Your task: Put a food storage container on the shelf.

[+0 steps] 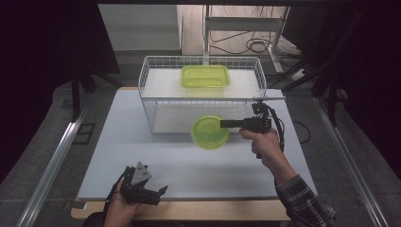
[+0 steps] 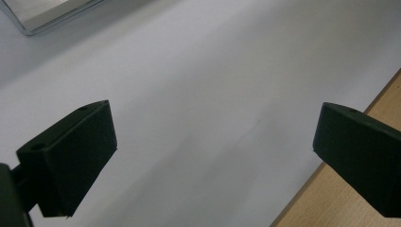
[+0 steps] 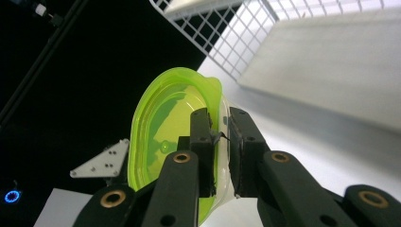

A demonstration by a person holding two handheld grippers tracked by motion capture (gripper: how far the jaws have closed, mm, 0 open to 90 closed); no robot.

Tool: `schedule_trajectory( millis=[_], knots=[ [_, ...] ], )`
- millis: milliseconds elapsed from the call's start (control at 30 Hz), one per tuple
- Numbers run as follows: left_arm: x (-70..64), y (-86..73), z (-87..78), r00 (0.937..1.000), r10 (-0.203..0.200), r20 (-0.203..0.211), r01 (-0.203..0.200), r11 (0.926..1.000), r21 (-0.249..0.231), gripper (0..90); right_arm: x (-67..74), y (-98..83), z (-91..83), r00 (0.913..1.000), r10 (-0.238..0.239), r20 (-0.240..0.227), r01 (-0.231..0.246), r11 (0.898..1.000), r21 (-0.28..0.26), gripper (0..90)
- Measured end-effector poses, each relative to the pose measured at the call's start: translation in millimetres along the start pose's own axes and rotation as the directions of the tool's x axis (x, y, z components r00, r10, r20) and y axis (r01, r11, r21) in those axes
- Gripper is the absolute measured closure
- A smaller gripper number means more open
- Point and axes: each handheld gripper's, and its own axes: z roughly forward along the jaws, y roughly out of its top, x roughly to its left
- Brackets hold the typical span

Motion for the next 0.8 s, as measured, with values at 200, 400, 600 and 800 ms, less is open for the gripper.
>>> schedule_trajectory(
  millis=[200,400,600,800],
  knots=[
    [0.6,-0.1,0.2,1.0000,-0.001,0.000,0.001,1.0000,-0.001,0.4,11.4,16.4,-7.9,0.9999,-0.011,0.009,0.011,0.999,-0.031,81.2],
    [0.9,-0.2,-0.1,1.0000,-0.003,-0.001,0.003,1.0000,-0.004,0.4,19.0,30.2,-13.7,1.0000,-0.005,0.001,0.005,0.998,-0.065,81.3],
    [1.6,-0.3,-0.5,1.0000,-0.008,0.000,0.008,1.0000,-0.005,0.4,27.0,46.0,-19.9,1.0000,-0.005,-0.006,0.004,0.995,-0.101,81.3],
    [1.8,-0.5,-0.3,0.9999,-0.014,0.004,0.014,0.9999,-0.007,0.4,37.9,63.7,-23.2,0.9994,-0.030,0.016,0.032,0.991,-0.129,81.3]
  ],
)
